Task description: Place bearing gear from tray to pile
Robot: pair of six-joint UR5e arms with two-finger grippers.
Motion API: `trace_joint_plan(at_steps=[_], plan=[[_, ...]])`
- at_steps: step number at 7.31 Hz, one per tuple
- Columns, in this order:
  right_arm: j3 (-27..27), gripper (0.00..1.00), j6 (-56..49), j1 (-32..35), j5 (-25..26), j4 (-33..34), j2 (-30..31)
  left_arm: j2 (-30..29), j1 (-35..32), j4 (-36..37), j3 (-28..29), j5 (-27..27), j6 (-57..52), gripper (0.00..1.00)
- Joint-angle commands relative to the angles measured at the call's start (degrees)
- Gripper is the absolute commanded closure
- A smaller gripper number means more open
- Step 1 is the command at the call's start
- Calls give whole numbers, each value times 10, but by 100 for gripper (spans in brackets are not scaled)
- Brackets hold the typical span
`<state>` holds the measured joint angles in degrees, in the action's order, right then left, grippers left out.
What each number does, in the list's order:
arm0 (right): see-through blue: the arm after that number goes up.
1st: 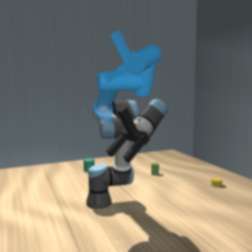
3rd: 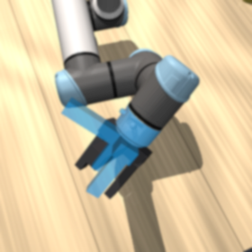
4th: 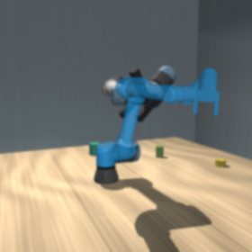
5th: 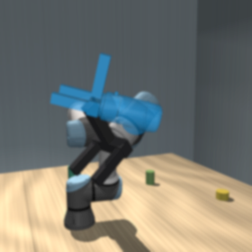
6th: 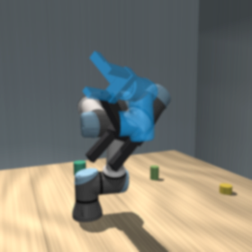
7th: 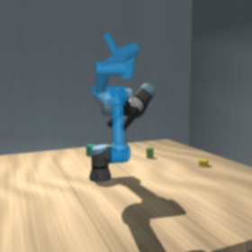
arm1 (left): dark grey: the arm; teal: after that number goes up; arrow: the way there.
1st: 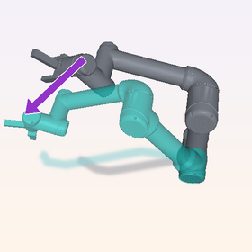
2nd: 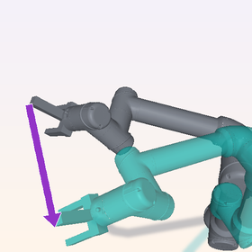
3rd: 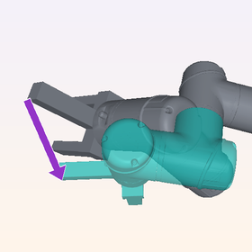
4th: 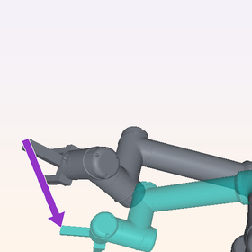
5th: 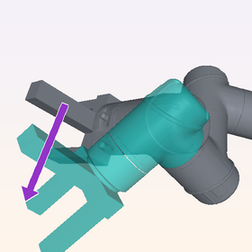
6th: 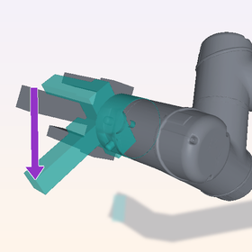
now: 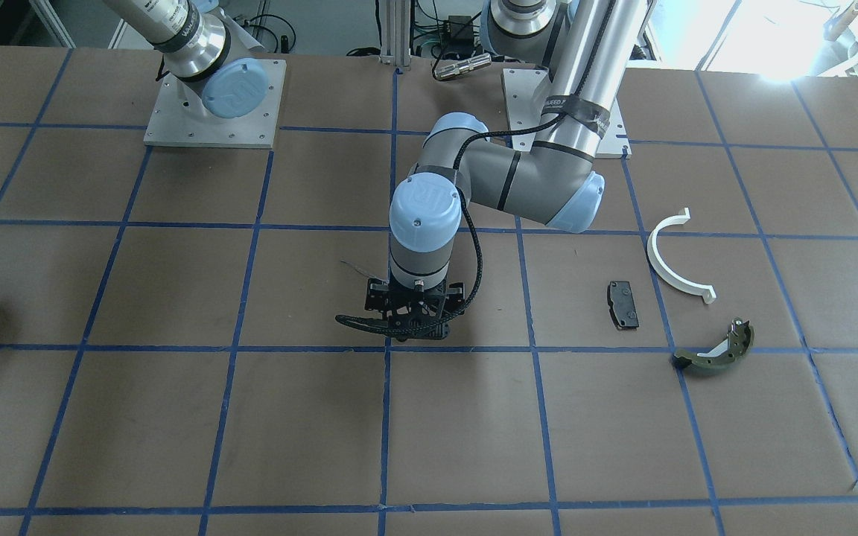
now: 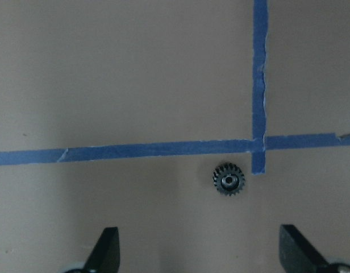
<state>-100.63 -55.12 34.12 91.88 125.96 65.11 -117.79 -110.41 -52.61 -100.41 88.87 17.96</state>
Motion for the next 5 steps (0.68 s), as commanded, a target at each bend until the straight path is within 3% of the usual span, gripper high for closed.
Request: trace_joint_plan(at_steps=[1,5], plan=[[3,4,-10,-4,5,50,-36,-23,-3,28,2,0,8,0],[10,19,-12,-1,-3,42,-41,-32,-6,59,3,0,17,12]])
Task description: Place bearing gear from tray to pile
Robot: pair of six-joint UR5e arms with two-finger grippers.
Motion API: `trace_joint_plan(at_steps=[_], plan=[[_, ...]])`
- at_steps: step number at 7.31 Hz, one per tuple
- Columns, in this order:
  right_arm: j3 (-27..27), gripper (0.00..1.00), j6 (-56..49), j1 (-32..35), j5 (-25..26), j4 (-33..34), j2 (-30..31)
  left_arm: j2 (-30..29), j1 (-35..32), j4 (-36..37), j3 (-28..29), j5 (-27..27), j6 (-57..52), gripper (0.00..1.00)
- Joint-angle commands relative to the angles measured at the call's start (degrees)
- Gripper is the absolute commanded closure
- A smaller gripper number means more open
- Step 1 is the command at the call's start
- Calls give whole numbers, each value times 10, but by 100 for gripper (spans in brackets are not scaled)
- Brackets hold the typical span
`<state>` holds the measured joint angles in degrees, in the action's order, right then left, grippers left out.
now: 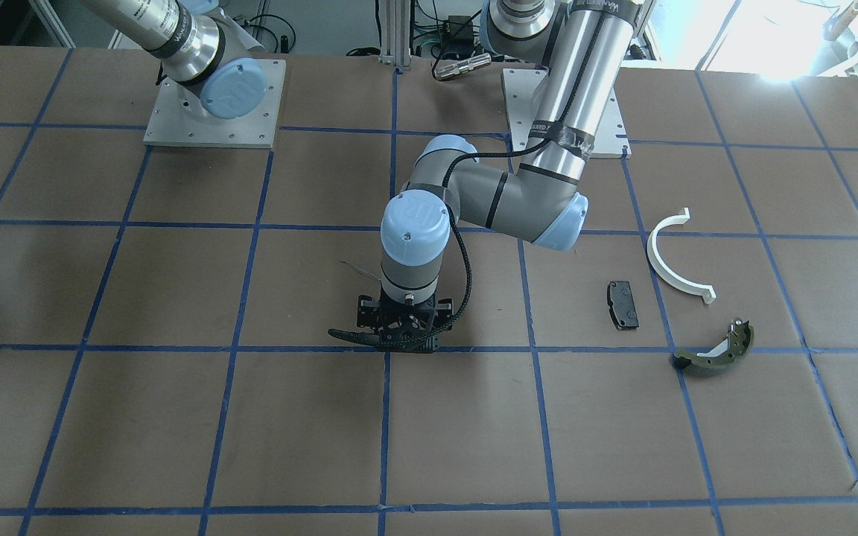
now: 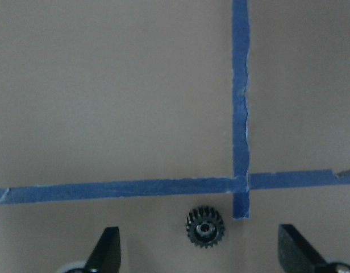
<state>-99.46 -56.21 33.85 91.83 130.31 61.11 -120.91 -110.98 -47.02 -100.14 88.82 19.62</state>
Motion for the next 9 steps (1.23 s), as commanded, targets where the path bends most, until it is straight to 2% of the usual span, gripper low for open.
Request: trace_joint_plan(at_steps=[1,2,3,4,7,9], plan=[[-2,19,-1,3,-4,-1,-4,-1,-2,4,-1,0,1,28],[-2,20,-1,3,-4,2,-9,-1,-7,4,0,1,-1,47],[-3,20,0,3,-5,2,-10,-1,-8,4,0,1,0,50],[-3,23,0,3,-5,2,-12,-1,-8,4,-1,1,1,62],[-3,45,-1,3,-4,3,-15,1,-8,3,0,4,0,100],[-3,56,-2,3,-4,3,-14,15,-7,2,4,4,-5,100]])
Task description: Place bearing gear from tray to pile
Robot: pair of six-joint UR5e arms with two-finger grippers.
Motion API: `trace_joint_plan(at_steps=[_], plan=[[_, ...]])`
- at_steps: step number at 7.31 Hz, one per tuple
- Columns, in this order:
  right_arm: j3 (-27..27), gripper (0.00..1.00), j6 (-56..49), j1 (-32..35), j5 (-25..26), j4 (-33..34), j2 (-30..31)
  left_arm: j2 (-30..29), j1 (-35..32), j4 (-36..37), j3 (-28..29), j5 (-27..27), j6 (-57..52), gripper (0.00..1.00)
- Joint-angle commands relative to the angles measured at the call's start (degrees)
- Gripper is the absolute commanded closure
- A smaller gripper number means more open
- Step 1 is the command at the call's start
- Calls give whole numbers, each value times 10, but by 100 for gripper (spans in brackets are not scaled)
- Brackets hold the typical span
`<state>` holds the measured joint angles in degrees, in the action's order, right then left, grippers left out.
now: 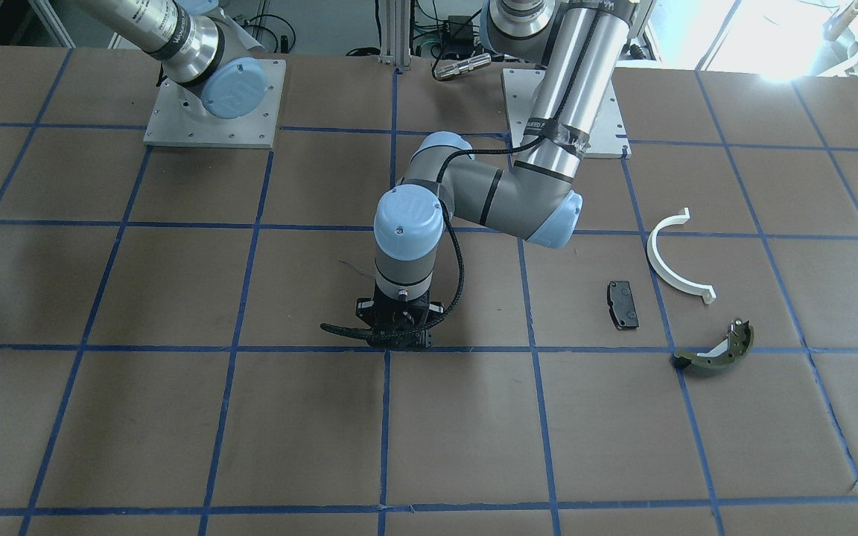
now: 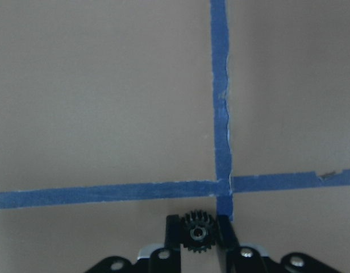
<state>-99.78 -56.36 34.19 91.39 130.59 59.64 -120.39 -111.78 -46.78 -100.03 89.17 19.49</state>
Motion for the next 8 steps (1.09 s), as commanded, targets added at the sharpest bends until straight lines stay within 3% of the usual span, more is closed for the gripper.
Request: trace_joint_plan(at_steps=[1,3,4,8], plan=[[0,63,-1,0,0,0,-1,20,3,-11,24,1,-8,100],[0,77,-1,0,0,0,-1,45,43,-110,62,3,-47,100],[0,81,0,0,0,0,0,59,85,-124,58,2,-98,100],[0,82,10,20,0,-8,32,93,252,-178,57,4,-275,100]])
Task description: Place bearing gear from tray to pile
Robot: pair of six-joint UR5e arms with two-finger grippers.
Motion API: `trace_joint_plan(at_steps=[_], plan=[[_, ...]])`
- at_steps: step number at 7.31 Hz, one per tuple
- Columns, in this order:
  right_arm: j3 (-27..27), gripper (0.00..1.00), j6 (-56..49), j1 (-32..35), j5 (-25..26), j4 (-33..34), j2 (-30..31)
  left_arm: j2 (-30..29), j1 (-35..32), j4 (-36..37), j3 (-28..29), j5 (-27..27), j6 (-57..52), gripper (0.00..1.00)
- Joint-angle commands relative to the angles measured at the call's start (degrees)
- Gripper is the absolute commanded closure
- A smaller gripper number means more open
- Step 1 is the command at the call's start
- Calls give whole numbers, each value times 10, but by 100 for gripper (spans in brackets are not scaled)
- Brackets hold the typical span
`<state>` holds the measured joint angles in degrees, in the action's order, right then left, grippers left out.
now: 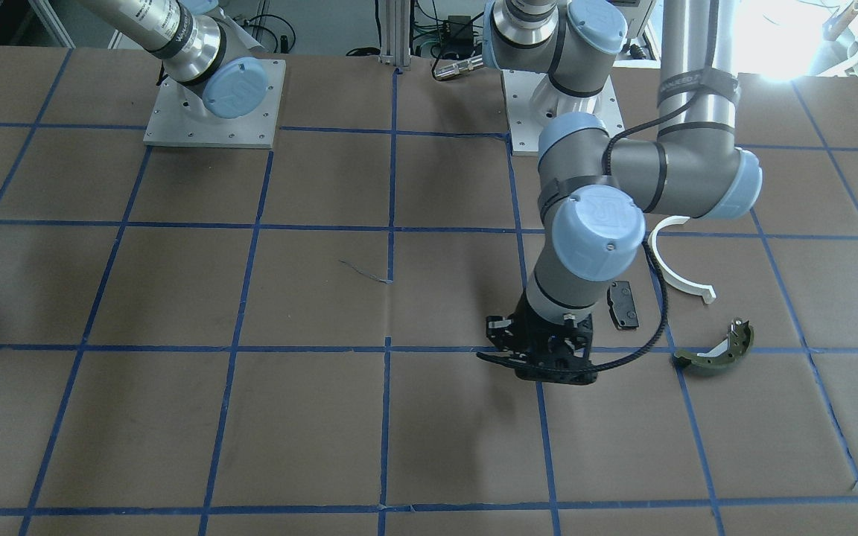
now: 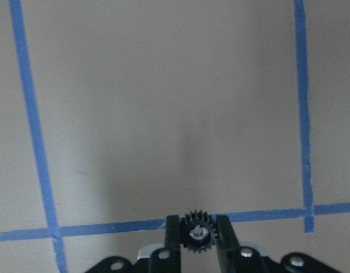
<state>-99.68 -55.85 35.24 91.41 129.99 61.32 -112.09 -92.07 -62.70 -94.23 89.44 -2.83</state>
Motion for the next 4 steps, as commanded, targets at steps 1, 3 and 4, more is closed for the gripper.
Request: trace_joint_plan(at_steps=[1,3,4], plan=[[-4,82,7,24,1,-3,39,19,94,-36,-3,4,-79,100],[-23,83,69,107,3,0,90,30,178,-53,-20,33,-173,100],[-41,83,113,159,4,1,122,31,218,-50,-40,34,-236,100]])
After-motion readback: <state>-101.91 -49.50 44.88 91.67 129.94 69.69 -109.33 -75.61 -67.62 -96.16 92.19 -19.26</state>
